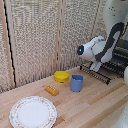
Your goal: Position your gripper near the tray handle while precisely lining it up. Firmly yet gently grip the handle, ensuring a strong hold. Slide the tray into the oven in a steady manner until it's entirely inside. Relinquish the handle as it sits within the oven and extract your gripper with care.
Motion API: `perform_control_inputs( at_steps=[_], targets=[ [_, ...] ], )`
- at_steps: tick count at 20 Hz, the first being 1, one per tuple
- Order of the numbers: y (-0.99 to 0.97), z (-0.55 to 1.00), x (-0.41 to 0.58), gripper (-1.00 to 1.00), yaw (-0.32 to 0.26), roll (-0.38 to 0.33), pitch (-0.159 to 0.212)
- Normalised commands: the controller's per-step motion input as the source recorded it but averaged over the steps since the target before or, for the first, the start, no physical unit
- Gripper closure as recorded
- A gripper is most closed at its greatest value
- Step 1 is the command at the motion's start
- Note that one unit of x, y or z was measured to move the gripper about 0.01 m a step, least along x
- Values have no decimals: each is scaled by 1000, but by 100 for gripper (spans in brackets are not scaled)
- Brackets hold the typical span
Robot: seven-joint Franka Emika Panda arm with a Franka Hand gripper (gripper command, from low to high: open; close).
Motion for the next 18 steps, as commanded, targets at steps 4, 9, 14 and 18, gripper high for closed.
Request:
perform_control_inputs(
  at_steps=[4,9,14,18],
  targets=[
    [-1000,525,0,100,0,-2,14],
    [-1000,307,5,100,0,-1,0],
    [-971,226,11,100,0,-6,0],
    [-131,43,53,-100,-37,-7,0]
  ],
)
